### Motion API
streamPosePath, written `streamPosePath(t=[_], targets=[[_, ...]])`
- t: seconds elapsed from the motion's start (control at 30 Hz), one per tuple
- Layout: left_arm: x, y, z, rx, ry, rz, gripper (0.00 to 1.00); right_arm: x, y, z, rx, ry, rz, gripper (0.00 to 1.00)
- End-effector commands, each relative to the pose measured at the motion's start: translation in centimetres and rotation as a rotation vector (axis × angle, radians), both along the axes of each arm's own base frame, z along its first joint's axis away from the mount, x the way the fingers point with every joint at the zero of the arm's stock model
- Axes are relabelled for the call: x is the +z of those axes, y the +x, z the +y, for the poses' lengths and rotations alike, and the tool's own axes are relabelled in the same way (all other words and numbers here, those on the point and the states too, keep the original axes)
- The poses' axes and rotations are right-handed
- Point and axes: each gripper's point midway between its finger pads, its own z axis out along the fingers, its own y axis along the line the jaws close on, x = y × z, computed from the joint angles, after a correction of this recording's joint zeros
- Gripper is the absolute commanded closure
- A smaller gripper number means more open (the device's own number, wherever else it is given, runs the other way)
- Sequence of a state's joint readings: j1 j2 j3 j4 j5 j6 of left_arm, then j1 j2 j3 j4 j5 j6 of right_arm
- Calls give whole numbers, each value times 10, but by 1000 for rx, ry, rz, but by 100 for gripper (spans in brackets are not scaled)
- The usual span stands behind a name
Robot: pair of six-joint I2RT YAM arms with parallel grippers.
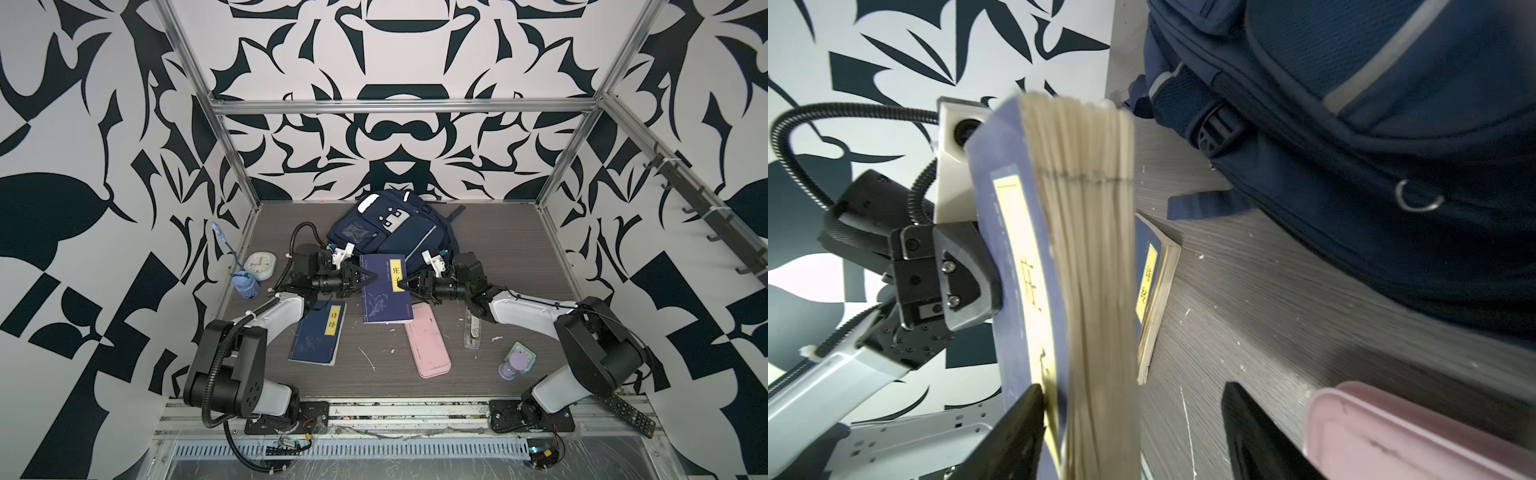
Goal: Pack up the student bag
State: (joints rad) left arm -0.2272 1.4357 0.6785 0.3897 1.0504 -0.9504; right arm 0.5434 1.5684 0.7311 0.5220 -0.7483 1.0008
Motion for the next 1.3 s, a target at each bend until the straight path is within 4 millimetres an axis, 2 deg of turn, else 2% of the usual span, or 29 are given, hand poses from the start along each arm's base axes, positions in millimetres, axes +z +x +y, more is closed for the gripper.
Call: streamPosePath(t=[0.0,0.13,0.47,0.67,0.7,0.83,0.93,1.1,1.27], targets=[[12,2,-3,-31,-36,-35,89,32,0,9,39,120,-62,31],[9,4,-3,-26,-32,-28,88,39,-1,11,53,160,-66,37],[1,10,-3,-4,-9,-13,86,58,0,17,84,199,-79,73],[-3,12,-2,7,17,-6,81,62,1,17,88,196,-82,83],[-5,12,-1,9,23,-1,79,62,1,17,88,196,-82,86],[-7,12,0,18,47,-8,56,61,1,16,82,188,-79,100],[-7,14,2,28,84,-15,44,61,2,13,65,170,-78,100],[-9,19,10,66,187,-35,34,66,10,-7,3,143,-89,100],[-11,35,18,128,301,-67,31,70,26,-53,-124,72,-91,100]])
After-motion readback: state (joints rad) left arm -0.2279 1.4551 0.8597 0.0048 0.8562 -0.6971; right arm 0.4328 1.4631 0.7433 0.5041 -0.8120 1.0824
